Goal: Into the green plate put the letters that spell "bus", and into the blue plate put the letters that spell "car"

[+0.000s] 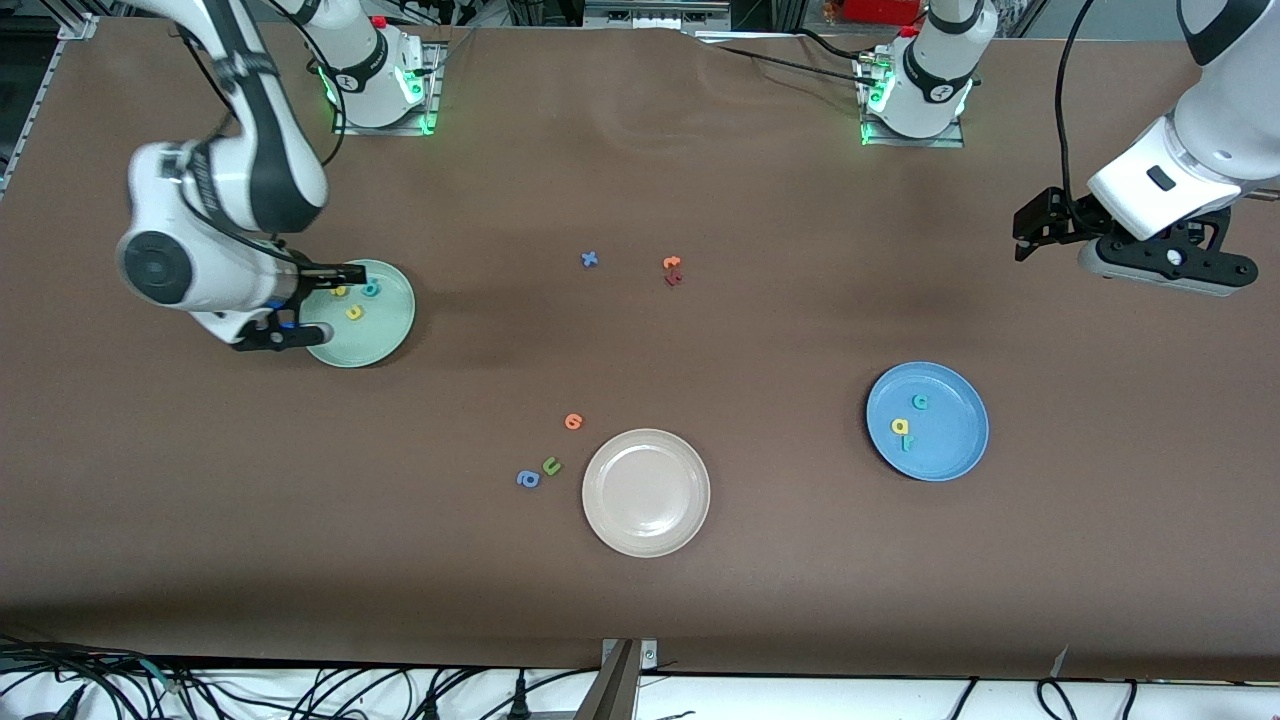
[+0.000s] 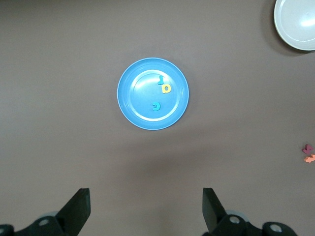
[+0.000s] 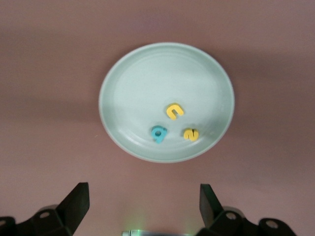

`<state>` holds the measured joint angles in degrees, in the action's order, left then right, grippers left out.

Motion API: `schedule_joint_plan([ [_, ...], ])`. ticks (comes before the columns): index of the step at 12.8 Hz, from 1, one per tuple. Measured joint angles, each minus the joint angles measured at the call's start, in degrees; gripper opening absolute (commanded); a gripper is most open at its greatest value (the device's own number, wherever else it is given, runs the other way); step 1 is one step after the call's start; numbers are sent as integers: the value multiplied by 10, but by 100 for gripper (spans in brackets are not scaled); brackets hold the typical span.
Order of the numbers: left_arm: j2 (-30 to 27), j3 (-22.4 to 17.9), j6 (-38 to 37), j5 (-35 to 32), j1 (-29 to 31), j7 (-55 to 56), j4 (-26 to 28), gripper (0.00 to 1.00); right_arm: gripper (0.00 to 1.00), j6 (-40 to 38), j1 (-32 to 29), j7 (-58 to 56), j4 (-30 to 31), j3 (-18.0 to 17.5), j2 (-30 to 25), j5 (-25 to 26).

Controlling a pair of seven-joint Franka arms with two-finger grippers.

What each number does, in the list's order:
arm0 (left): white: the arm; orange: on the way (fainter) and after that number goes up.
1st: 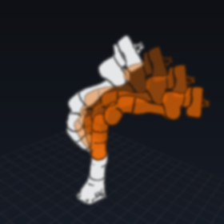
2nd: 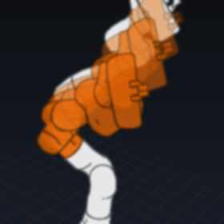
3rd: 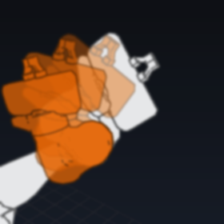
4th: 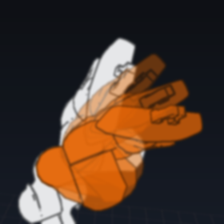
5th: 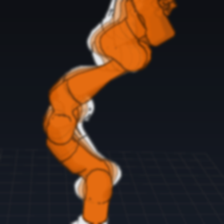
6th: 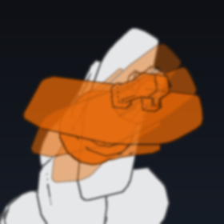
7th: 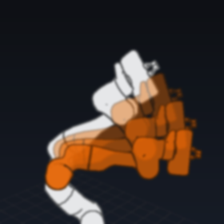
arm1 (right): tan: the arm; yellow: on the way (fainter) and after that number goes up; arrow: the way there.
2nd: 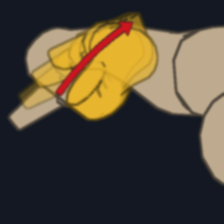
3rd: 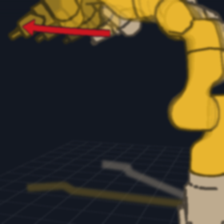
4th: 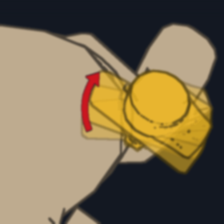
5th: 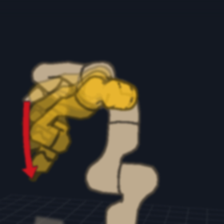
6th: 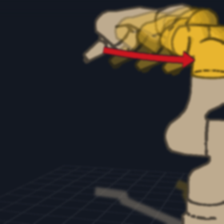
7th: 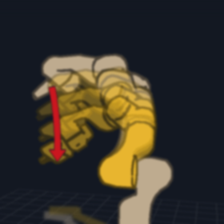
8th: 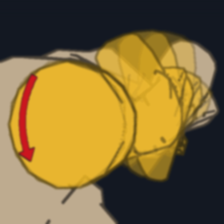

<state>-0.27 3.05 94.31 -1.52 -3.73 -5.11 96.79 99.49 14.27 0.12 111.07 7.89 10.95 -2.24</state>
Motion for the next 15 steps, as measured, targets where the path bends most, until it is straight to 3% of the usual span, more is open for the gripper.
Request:
schedule_joint_plan([
  [2,5,-1,1,0,1,0,0,100,99,-78,0,0,-85,0,-5,0],
  [5,11,-2,2,0,2,0,0,100,99,-123,0,0,-156,0,-5,0],
  [15,11,-1,3,0,2,0,-6,100,99,-127,0,0,-188,0,-4,-1],
])
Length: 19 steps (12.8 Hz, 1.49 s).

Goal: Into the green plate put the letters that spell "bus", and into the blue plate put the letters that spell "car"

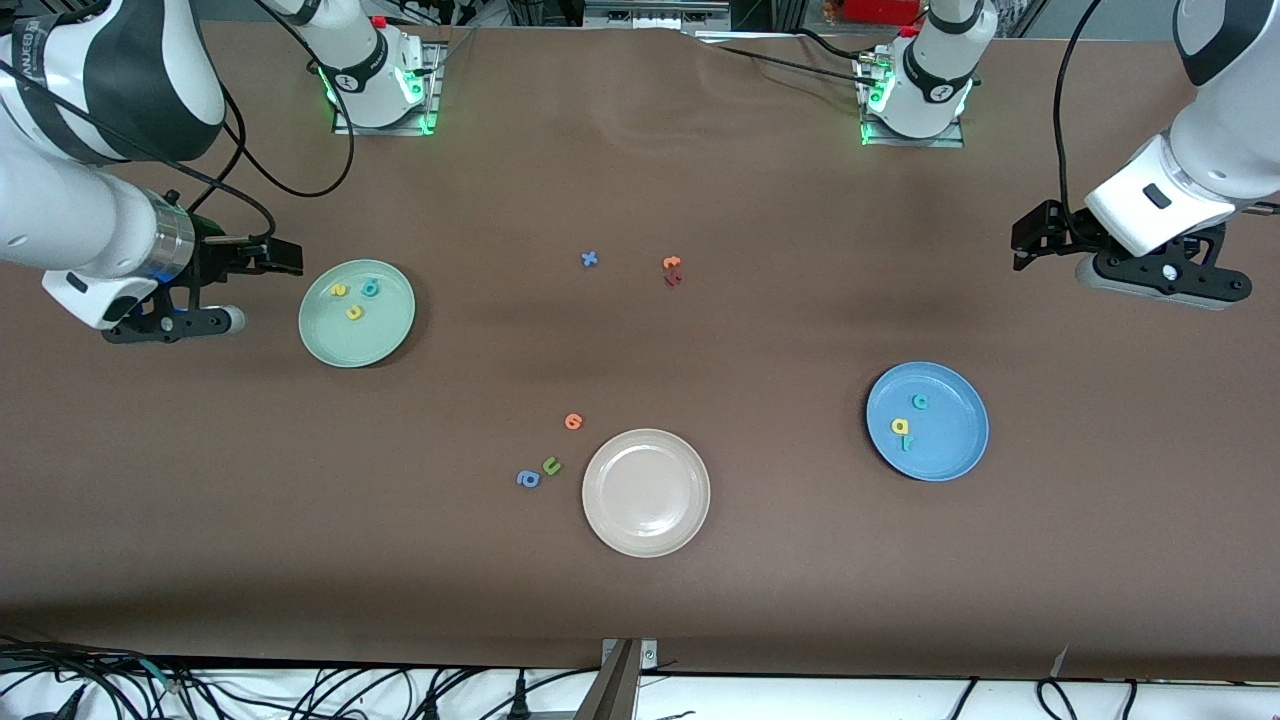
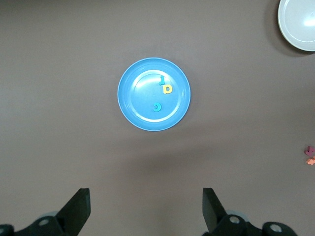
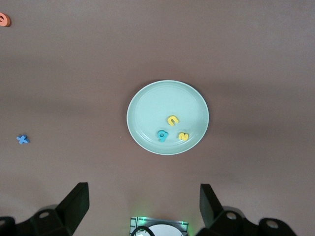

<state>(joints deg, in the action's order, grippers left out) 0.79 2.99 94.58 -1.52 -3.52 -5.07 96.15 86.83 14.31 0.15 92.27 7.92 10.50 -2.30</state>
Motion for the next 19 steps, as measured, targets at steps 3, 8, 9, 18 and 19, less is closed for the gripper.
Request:
schedule_joint_plan([
  [3,-9,0,0,0,0,0,-1,100,99,-1,0,0,0,0,0,0],
  [8,-15,0,-4,0,0,0,-1,100,99,0,4,0,-2,-2,0,0],
  [9,-18,0,-6,0,0,0,-1,100,99,0,5,0,-2,-2,0,0],
  [18,-24,0,-10,0,0,0,-1,100,100,1,4,25,-3,0,-21,12],
  [19,-24,0,-11,0,0,0,-1,100,100,1,4,28,-3,0,-25,12],
])
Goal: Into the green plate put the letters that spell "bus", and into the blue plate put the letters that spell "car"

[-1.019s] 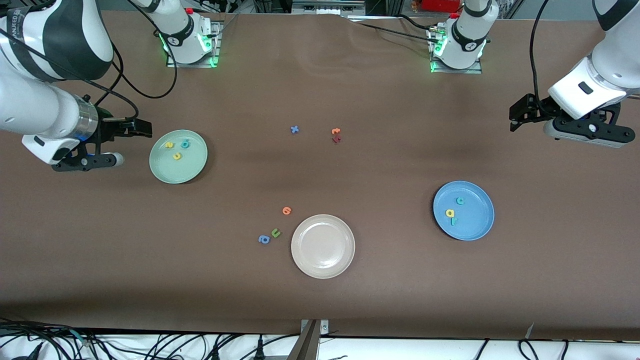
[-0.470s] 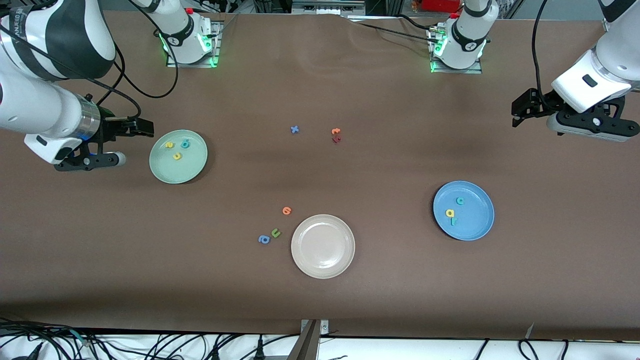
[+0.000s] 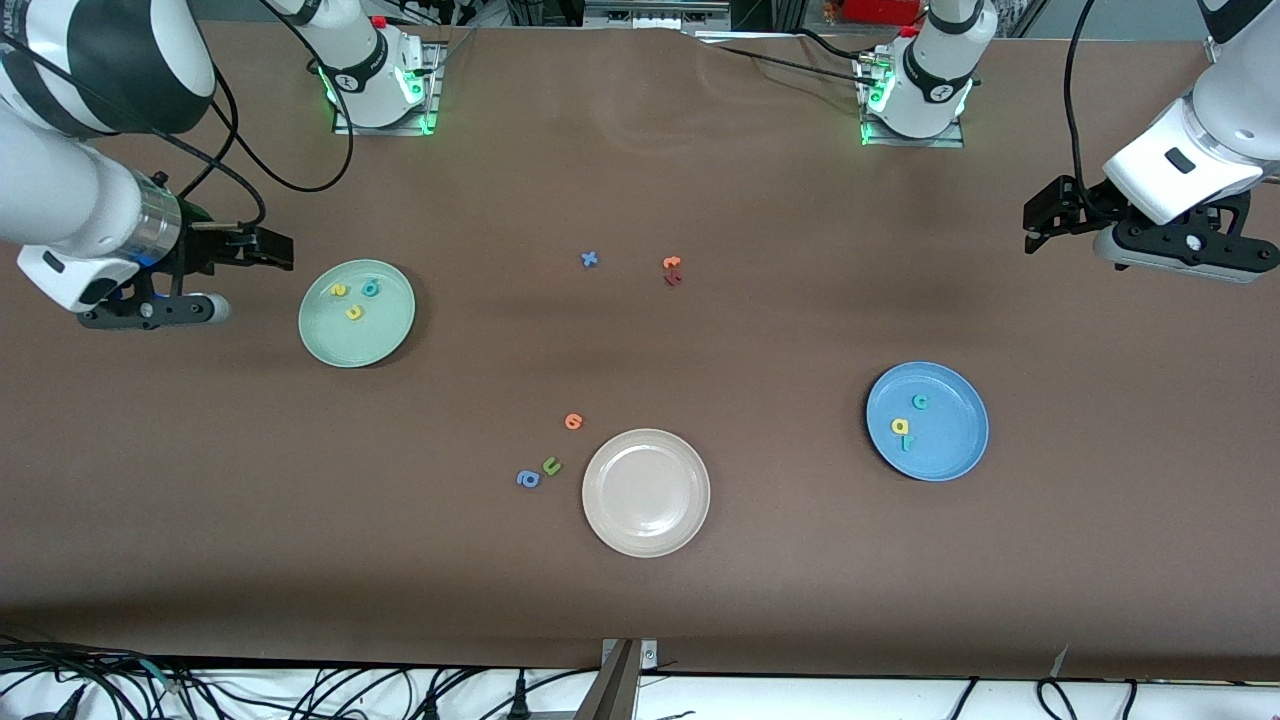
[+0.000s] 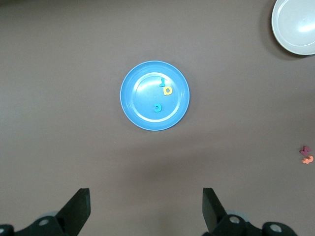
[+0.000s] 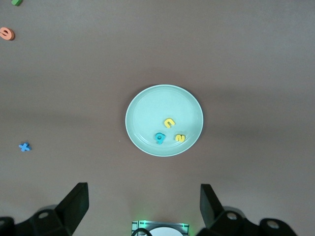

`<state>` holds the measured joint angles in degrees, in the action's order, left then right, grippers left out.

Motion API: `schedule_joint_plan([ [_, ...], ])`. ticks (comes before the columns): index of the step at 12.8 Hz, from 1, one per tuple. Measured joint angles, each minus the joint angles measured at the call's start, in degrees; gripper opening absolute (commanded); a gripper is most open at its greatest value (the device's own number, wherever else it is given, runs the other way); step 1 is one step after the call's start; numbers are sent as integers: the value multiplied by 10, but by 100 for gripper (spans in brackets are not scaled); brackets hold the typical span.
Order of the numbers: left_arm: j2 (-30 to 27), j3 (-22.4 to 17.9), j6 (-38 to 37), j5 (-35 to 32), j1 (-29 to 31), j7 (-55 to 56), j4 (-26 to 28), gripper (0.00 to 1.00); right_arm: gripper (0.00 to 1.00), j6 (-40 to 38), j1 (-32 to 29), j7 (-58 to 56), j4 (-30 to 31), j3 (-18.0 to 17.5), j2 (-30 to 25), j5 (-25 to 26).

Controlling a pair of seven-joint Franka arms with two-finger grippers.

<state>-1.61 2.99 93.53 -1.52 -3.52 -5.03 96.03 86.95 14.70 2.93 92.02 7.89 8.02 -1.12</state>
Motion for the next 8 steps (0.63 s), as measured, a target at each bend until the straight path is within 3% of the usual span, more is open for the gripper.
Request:
schedule_joint_plan([
  [3,0,0,0,0,0,0,0,100,99,3,-15,7,-1,-5,-4,2],
  [6,0,0,-1,0,0,0,0,100,99,3,-96,26,-5,-81,-4,2],
  [8,0,0,-1,0,0,0,0,100,99,3,-111,50,-13,-100,-4,2],
])
